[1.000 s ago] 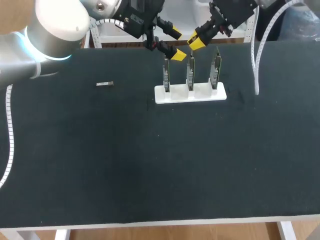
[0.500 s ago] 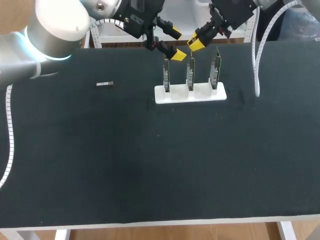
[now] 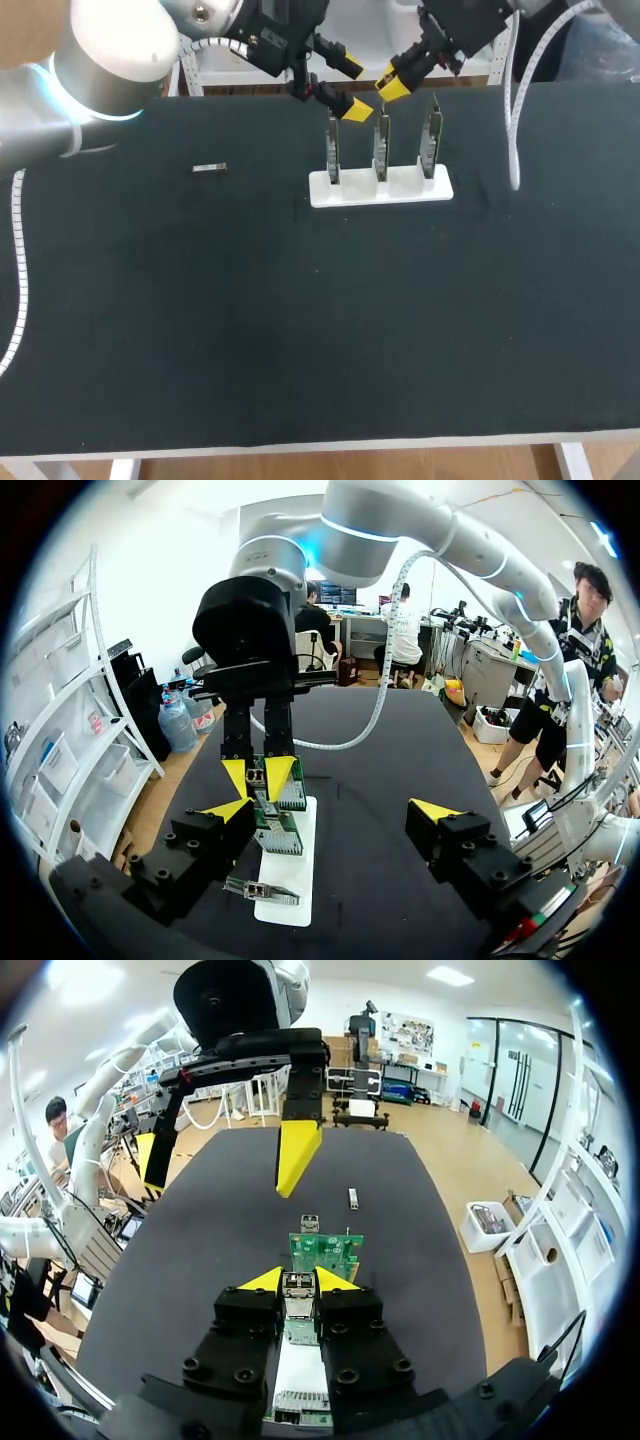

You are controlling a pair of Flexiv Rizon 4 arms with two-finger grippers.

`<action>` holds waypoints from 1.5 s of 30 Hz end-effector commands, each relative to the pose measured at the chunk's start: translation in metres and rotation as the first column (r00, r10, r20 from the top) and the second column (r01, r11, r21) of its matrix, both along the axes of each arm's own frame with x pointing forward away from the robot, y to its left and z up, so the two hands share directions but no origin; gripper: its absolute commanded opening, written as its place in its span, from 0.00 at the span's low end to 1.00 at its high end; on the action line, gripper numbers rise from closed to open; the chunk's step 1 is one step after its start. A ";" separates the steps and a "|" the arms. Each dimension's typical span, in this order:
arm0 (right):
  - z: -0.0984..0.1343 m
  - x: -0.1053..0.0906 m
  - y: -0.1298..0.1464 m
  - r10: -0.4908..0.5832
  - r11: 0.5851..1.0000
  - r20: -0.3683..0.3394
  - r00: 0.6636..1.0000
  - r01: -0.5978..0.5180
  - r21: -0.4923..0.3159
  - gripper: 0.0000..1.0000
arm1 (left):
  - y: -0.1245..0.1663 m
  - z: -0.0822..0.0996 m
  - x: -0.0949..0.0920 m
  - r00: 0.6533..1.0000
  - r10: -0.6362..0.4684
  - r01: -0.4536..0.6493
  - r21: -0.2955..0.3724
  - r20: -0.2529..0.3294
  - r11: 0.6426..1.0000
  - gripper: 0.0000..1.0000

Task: Pick up the optical module with the left hand, and insert it into the network port with the right hand.

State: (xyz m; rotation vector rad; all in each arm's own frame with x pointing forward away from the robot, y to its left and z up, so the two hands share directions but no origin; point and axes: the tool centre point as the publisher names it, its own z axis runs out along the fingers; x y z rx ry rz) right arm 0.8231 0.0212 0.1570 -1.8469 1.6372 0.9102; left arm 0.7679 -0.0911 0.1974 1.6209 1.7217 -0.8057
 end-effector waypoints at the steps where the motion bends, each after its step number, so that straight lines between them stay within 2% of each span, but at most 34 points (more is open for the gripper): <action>1: -0.003 0.008 0.004 0.075 0.997 -0.053 0.996 -0.076 -0.020 0.00 | 0.000 0.000 -0.001 1.000 0.005 -0.005 0.003 0.000 1.000 1.00; 16: 0.002 0.006 0.006 0.082 0.996 -0.019 0.996 -0.083 -0.035 0.00 | 0.000 0.000 -0.001 1.000 0.005 -0.005 0.003 0.000 1.000 1.00; 20: 0.009 0.003 0.008 0.088 0.996 0.024 0.996 -0.087 -0.032 0.00 | 0.000 0.000 -0.001 1.000 0.005 -0.005 0.003 0.000 1.000 1.00; 26: 0.013 0.001 0.007 0.066 0.998 0.049 0.997 -0.065 -0.026 0.00 | 0.000 0.000 -0.001 1.000 0.005 -0.005 0.003 0.000 1.000 1.00; 34: 0.010 0.000 0.005 0.046 0.998 0.063 0.997 -0.042 -0.052 0.00 | 0.000 0.000 -0.001 1.000 0.005 -0.005 0.003 0.000 1.000 1.00; 45: 0.007 -0.001 0.006 0.055 0.997 0.043 0.998 -0.053 -0.052 0.00 | 0.000 0.000 -0.001 1.000 0.005 -0.005 0.003 0.000 1.000 1.00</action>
